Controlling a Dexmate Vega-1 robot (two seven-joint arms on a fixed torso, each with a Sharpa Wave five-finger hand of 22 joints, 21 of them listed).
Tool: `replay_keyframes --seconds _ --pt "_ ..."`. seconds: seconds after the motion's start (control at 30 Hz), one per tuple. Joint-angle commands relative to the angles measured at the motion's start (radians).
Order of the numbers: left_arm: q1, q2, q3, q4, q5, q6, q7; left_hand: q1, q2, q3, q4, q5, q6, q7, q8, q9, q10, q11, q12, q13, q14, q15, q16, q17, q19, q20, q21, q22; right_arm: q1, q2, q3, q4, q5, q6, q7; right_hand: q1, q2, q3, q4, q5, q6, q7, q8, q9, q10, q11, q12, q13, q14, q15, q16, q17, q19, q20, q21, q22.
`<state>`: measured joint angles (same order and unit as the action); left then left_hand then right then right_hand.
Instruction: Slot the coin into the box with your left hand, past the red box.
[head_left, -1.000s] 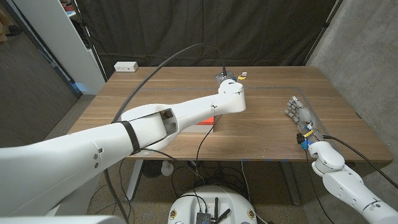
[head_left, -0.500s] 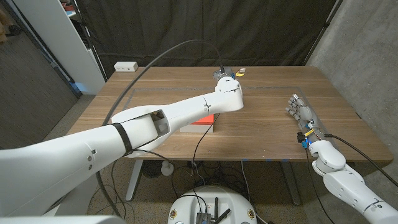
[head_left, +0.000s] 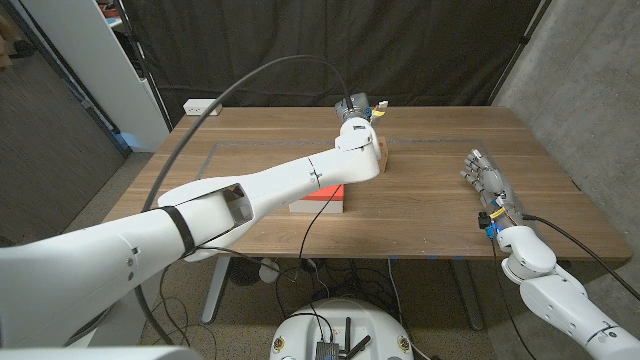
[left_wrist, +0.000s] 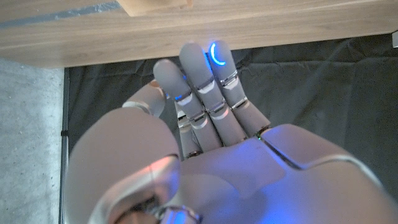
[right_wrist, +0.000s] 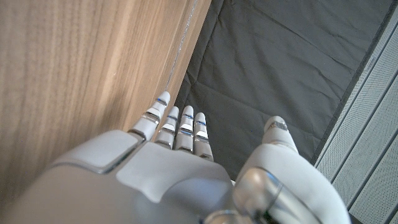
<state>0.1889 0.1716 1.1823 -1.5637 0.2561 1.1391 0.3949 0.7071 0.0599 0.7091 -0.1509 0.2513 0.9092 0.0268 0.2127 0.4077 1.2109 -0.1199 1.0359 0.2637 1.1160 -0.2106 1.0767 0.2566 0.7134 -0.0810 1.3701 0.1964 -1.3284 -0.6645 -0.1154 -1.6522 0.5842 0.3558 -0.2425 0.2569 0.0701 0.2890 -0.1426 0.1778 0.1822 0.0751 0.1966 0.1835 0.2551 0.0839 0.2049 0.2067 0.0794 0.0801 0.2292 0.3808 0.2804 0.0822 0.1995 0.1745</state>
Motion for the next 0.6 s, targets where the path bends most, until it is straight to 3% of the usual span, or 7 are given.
replay_keyframes --seconds 0.03,0.07,0.17,0.2,0.33,0.43,0.6 --pt "0.117 0.157 -0.082 -0.231 0.049 -0.072 0.060 -0.143 0.018 0.038 0.011 -0.001 -0.085 0.005 -0.002 -0.013 -0.303 -0.027 -0.217 -0.063 -0.250 0.044 -0.245 -0.083 -0.199 0.034 -0.093 -0.022 -0.005 0.004 -0.004 -0.032 -0.023 -0.020 -0.022 -0.003 0.003 0.006 -0.003 0.005 0.011 0.003 0.002 0.004 0.006 0.001 0.004 0.004 0.004 0.001 0.005 0.002 0.006 0.001 0.002 0.003" --pt "0.130 0.179 -0.093 -0.253 0.049 -0.093 0.057 -0.166 0.020 0.046 0.009 -0.002 -0.104 0.004 -0.004 -0.018 -0.344 -0.024 -0.254 -0.068 -0.295 0.063 -0.289 -0.084 -0.220 0.045 -0.107 -0.022 -0.004 0.004 -0.006 -0.036 -0.027 -0.023 -0.025 -0.003 0.003 0.006 -0.003 0.005 0.011 0.003 0.002 0.004 0.006 0.000 0.004 0.004 0.004 0.001 0.005 0.002 0.006 0.001 0.002 0.003" --pt "0.173 0.258 -0.135 -0.320 0.036 -0.183 0.031 -0.238 0.006 0.074 -0.011 -0.010 -0.204 0.003 -0.017 -0.043 -0.546 0.047 -0.408 -0.070 -0.498 0.136 -0.453 -0.079 -0.350 0.094 -0.185 -0.025 -0.002 0.008 -0.012 -0.045 -0.035 -0.026 -0.030 -0.003 0.003 0.006 -0.003 0.005 0.011 0.002 0.002 0.004 0.006 0.000 0.004 0.004 0.004 0.001 0.005 0.002 0.008 0.001 0.002 0.003" --pt "0.190 0.283 -0.154 -0.339 0.027 -0.217 0.020 -0.249 0.003 0.078 -0.014 -0.012 -0.233 0.003 -0.020 -0.051 -0.588 0.062 -0.439 -0.070 -0.534 0.133 -0.483 -0.079 -0.391 0.101 -0.208 -0.026 -0.001 0.008 -0.015 -0.046 -0.044 -0.023 -0.031 -0.003 0.003 0.006 -0.003 0.005 0.011 0.002 0.002 0.004 0.007 0.001 0.004 0.004 0.005 -0.001 0.006 0.002 0.007 0.001 0.002 0.003" --pt "0.289 0.363 -0.280 -0.377 -0.073 -0.404 -0.027 -0.283 -0.043 0.077 -0.023 -0.025 -0.331 0.024 -0.030 -0.081 -0.709 0.100 -0.533 -0.070 -0.647 0.135 -0.581 -0.084 -0.495 0.040 -0.296 -0.034 0.001 0.013 -0.023 -0.059 -0.060 -0.020 -0.040 -0.002 0.003 0.007 -0.003 0.006 0.012 0.005 0.002 0.004 0.008 0.003 0.005 0.004 0.007 -0.022 0.006 0.002 0.016 -0.022 0.005 0.003" --pt "0.355 0.413 -0.365 -0.381 -0.154 -0.553 -0.068 -0.308 -0.067 0.052 -0.018 -0.041 -0.398 0.041 -0.035 -0.109 -0.786 0.136 -0.594 -0.072 -0.718 0.159 -0.631 -0.079 -0.557 0.035 -0.357 -0.034 0.003 0.018 -0.029 -0.067 -0.069 -0.015 -0.041 -0.001 0.002 0.007 -0.004 0.006 0.013 0.006 0.002 0.004 0.010 0.002 0.005 0.003 0.012 -0.036 0.008 0.001 0.025 -0.038 0.007 0.002" --pt "0.456 0.488 -0.469 -0.409 -0.207 -0.717 -0.086 -0.346 -0.087 0.009 -0.010 -0.058 -0.472 0.049 -0.038 -0.139 -0.864 0.145 -0.651 -0.073 -0.795 0.175 -0.675 -0.075 -0.615 0.028 -0.417 -0.034 0.007 0.023 -0.040 -0.080 -0.081 -0.009 -0.038 0.003 0.000 0.007 -0.007 0.006 0.011 -0.002 0.001 0.004 -0.012 -0.002 -0.004 0.001 0.025 -0.047 0.011 -0.001 0.049 -0.052 0.013 0.001"
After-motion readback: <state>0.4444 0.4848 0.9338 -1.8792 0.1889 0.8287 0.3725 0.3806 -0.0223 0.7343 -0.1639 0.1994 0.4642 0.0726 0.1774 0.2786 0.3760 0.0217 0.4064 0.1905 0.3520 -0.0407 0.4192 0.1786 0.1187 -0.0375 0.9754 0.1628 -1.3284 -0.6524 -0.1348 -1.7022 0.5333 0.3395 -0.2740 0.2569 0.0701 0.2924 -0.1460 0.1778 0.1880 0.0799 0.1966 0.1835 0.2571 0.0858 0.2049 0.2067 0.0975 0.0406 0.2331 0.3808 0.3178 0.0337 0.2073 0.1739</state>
